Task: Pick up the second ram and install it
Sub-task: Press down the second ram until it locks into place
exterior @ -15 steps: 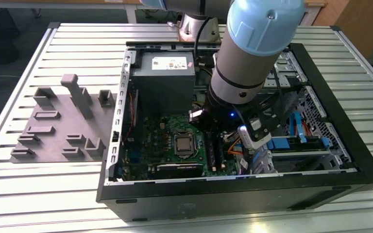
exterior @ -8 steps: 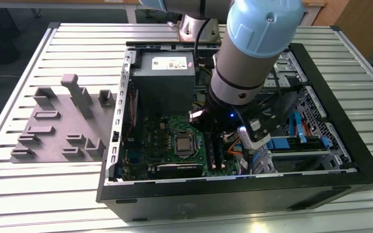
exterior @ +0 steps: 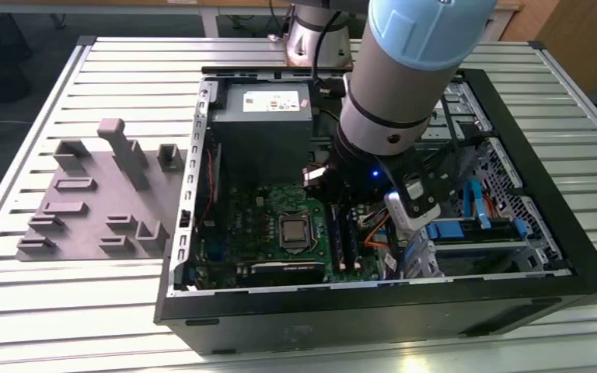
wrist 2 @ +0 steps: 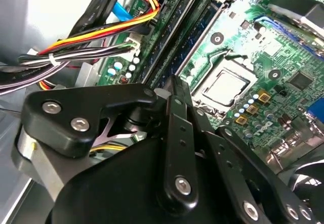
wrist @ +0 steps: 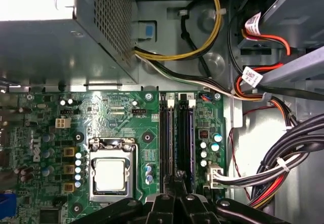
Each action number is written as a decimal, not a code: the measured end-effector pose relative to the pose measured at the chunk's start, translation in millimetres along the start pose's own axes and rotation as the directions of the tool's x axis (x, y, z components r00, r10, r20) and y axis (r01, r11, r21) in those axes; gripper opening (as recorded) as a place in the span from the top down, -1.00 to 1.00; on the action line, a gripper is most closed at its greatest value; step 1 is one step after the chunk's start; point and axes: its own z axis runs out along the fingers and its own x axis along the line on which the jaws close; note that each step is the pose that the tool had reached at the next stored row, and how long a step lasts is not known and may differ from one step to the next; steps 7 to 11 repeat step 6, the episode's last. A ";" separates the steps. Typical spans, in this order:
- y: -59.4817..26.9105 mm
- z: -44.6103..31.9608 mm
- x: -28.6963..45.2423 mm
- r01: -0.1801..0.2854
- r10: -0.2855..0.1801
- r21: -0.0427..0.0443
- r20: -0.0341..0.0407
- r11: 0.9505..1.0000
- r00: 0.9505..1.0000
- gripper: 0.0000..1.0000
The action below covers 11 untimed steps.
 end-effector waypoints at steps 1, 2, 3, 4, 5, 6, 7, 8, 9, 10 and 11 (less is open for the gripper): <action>0.0 -0.3 0.0 0.000 0.000 0.001 0.000 1.000 1.000 0.79; 0.0 -0.5 0.0 0.000 0.000 0.001 0.000 1.000 1.000 0.79; 0.0 -0.9 0.1 0.000 0.000 0.001 0.000 1.000 1.000 0.79; 0.0 -1.4 0.1 0.000 0.000 0.001 0.000 1.000 1.000 0.79; 0.1 -1.5 0.1 0.000 0.000 0.001 0.000 1.000 1.000 0.79; 0.1 -1.6 0.1 0.000 0.000 0.001 0.000 1.000 1.000 0.79; 0.1 -1.6 0.1 0.000 0.000 0.001 0.000 1.000 1.000 0.79; 0.1 -1.6 0.1 0.000 0.000 0.001 0.000 1.000 1.000 0.79; 0.1 -1.6 0.1 0.000 0.000 0.001 0.000 1.000 1.000 0.79; 0.1 -1.6 0.1 0.000 0.000 0.001 0.000 1.000 1.000 0.79; 0.1 -1.6 0.1 0.000 0.000 0.001 0.000 1.000 1.000 0.79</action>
